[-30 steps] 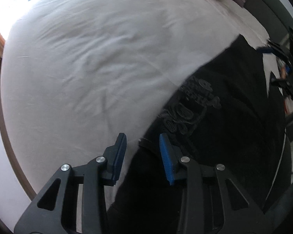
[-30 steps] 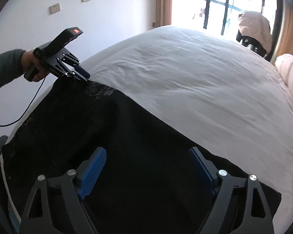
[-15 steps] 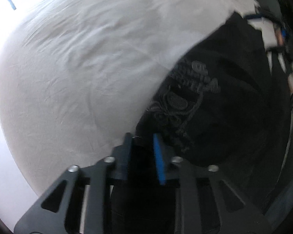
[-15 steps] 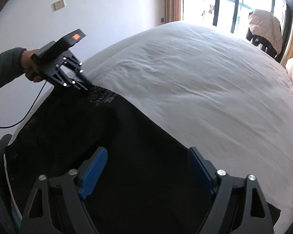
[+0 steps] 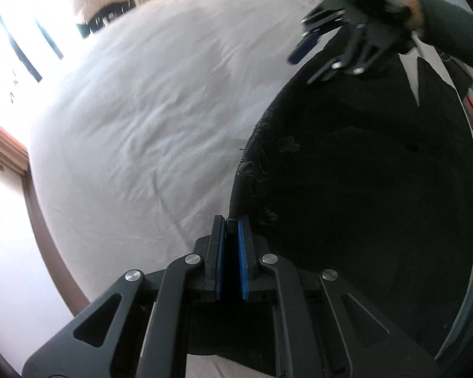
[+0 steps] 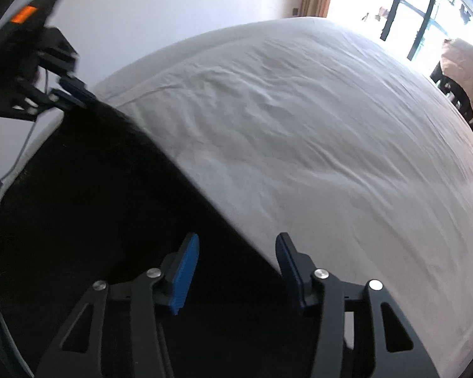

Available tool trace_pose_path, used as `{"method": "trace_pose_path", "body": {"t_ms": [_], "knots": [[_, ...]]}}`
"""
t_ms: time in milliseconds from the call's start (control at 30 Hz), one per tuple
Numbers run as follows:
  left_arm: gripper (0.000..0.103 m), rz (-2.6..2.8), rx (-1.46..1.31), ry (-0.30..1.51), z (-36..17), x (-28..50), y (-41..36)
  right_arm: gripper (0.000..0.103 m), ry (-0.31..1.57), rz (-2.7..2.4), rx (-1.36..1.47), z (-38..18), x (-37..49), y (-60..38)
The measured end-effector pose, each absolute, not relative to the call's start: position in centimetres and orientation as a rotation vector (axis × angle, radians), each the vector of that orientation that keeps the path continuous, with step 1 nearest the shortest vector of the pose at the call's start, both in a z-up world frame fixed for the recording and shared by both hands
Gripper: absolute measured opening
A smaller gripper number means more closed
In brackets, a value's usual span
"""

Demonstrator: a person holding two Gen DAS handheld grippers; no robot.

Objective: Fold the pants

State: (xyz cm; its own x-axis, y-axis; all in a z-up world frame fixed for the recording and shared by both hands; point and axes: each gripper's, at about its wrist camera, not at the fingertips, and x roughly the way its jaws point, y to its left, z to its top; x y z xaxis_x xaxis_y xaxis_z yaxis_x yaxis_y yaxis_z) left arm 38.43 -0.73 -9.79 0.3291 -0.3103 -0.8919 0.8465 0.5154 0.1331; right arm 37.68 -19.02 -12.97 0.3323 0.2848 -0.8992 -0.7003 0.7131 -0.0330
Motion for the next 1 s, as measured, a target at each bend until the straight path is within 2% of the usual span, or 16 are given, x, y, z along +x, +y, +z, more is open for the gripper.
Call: {"method": "trace_pose_path", "body": {"t_ms": [67,200,267,500,600,667,833,1000], "knots": [[0.007,-0.841,0.675,0.922,-9.1,37.6,-0.1,0.048,1.055,0.685,-0.485,-13.0,37.7,-19.0],[0.007,-0.837,0.693,0.882,-8.8,36.7,0.1,0.047,1.059,0.715,-0.533,-13.0,37.5,-18.3],[0.007,-0.839,0.688,0.872,-8.6,36.3,-0.1,0.041,1.069,0.724,-0.571,-13.4,37.6,-17.8],[0.007,-0.848,0.683,0.868,-7.4,35.0,0.7,0.040,1.084,0.725,-0.595,-13.8,37.8,-17.6],[0.007,-0.843,0.675,0.868,-7.2,34.6,0.8,0.027,1.088,0.738,-0.609,-13.7,37.5,-17.3],[0.007,-0.844,0.672,0.868,-7.1,34.5,0.8,0.013,1.090,0.733,-0.635,-13.8,37.2,-17.0],[0.007,-0.843,0.662,0.860,-6.7,33.6,0.9,0.005,1.071,0.719,-0.632,-12.8,36.4,-17.3],[0.007,-0.843,0.641,0.843,-5.8,32.4,1.0,0.003,1.032,0.687,-0.645,-11.2,34.7,-17.4]]}}
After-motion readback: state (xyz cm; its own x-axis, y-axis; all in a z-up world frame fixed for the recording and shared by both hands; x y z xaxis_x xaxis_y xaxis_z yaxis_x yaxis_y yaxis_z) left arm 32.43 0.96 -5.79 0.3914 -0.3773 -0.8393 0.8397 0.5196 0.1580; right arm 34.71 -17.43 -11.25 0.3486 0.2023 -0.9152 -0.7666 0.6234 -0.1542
